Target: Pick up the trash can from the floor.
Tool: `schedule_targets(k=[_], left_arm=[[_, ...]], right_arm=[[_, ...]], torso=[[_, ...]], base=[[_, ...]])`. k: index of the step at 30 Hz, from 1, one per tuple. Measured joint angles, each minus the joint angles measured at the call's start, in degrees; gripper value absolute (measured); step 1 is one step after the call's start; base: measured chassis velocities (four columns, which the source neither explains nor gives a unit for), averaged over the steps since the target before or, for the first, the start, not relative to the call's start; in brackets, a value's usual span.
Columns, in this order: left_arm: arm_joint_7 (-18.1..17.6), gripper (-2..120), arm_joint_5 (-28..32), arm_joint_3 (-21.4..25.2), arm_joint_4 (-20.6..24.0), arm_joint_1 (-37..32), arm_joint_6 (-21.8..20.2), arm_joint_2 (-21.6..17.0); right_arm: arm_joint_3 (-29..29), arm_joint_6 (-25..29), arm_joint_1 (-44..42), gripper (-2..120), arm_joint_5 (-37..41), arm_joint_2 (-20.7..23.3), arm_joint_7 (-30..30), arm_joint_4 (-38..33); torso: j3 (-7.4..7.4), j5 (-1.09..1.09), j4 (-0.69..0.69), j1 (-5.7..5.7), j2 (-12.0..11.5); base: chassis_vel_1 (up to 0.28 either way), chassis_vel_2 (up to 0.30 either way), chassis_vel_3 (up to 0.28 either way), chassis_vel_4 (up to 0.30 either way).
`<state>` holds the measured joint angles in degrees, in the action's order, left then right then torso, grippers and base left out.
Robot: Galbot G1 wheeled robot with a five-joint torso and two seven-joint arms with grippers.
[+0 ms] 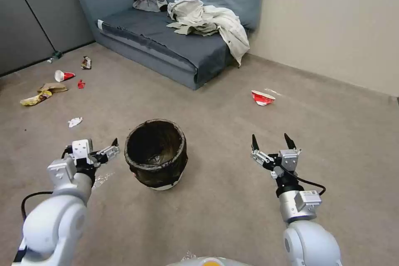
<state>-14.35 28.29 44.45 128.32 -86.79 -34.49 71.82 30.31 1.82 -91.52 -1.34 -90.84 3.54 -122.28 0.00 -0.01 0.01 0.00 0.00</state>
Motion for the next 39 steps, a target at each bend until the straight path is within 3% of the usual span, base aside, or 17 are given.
schedule_targets(k=[3,4,8,16,25,39], left_arm=[[1.6,100,4.8,-0.2,-5.7,4.0,-2.5,-3.3],[1.6,100,4.8,-0.2,-5.7,4.0,-2.5,-3.3],[6.6,100,7.7,-2.2,-14.1,10.3,-4.0,-8.4],[10.4,100,9.6,-4.5,-22.6,14.8,-5.7,-10.6],[12.6,100,9.5,-5.3,-26.2,16.6,-6.3,-12.0],[15.2,100,7.5,-7.6,-31.1,21.2,-7.3,-11.3]], right_arm=[[-0.2,0.3,0.1,100,-0.2,0.1,0.0,0.6],[-0.2,0.3,0.1,100,-0.2,0.1,0.0,0.6],[-0.9,1.0,0.1,100,-1.1,-0.3,0.0,1.3],[-1.2,1.3,0.6,100,-1.5,-0.3,0.2,2.3],[-1.7,1.5,1.0,100,-1.8,-0.4,0.4,3.2],[-1.9,1.8,1.6,100,-1.8,-0.1,0.7,4.1]], torso=[[0.0,-0.01,0.0,0.0,0.0],[0.0,-0.01,0.0,0.0,0.0],[0.0,0.01,-0.01,0.0,0.0],[0.01,0.0,0.0,0.0,0.0],[0.01,0.01,0.0,0.0,0.0],[0.0,0.01,-0.01,0.0,0.0]], base=[[0.0,0.0,0.0,0.0],[0.0,0.0,0.0,0.0],[0.0,0.0,0.0,0.0],[0.0,0.0,0.0,0.0],[0.0,0.0,0.0,0.0],[0.0,0.0,0.0,0.0]])
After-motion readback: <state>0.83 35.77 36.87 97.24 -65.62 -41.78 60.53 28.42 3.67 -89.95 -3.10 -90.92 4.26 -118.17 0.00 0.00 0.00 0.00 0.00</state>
